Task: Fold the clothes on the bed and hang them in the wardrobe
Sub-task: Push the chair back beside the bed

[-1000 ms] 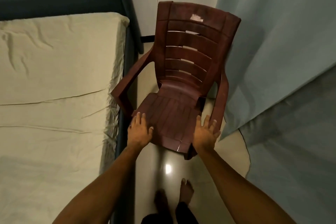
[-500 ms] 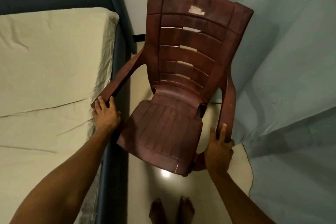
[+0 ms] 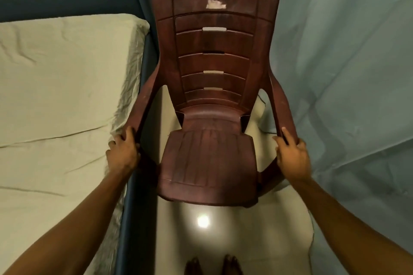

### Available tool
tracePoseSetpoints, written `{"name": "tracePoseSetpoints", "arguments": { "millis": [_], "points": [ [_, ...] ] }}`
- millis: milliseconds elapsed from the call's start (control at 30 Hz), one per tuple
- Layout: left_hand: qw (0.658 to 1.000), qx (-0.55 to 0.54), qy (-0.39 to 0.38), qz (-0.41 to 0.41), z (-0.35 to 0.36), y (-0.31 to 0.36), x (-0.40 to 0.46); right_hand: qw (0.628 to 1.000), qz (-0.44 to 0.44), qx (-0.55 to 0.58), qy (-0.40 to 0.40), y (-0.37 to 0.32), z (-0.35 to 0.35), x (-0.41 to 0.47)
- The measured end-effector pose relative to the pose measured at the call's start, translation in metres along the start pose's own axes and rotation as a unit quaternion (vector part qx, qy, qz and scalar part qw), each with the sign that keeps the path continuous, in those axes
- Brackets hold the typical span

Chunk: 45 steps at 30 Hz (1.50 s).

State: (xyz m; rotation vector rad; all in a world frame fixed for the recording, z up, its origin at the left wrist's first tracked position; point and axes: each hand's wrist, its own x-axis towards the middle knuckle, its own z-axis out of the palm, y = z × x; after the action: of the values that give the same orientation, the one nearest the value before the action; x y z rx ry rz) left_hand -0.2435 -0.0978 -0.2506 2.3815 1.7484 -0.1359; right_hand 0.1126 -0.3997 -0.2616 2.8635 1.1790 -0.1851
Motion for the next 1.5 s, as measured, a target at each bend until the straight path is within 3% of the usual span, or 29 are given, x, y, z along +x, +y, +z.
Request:
{"name": "tracePoseSetpoints", "arguments": {
  "millis": [200,433,667,1067,1500],
  "points": [
    [0.996,0.000,0.013,0.090,0.027,-0.018,-0.053,0.999,-0.001,-0.026,-0.021,0.009,-0.006,0.009],
    [0.995,-0.068,0.037,0.062,0.055,0.005,-0.102,1.000,0.011,0.011,0.020,-0.003,0.024,-0.057],
    [0.994,-0.019,0.035,0.106,0.067,-0.001,-0.096,0.999,-0.029,0.003,0.037,0.008,0.028,-0.047],
    [0.988,0.071,0.007,0.137,0.052,0.020,-0.026,0.996,-0.068,-0.015,0.049,0.005,0.023,0.018],
    [0.985,0.086,-0.080,0.124,0.010,0.071,0.078,0.994,-0.083,-0.051,-0.045,-0.008,-0.013,0.137]
  ]
}}
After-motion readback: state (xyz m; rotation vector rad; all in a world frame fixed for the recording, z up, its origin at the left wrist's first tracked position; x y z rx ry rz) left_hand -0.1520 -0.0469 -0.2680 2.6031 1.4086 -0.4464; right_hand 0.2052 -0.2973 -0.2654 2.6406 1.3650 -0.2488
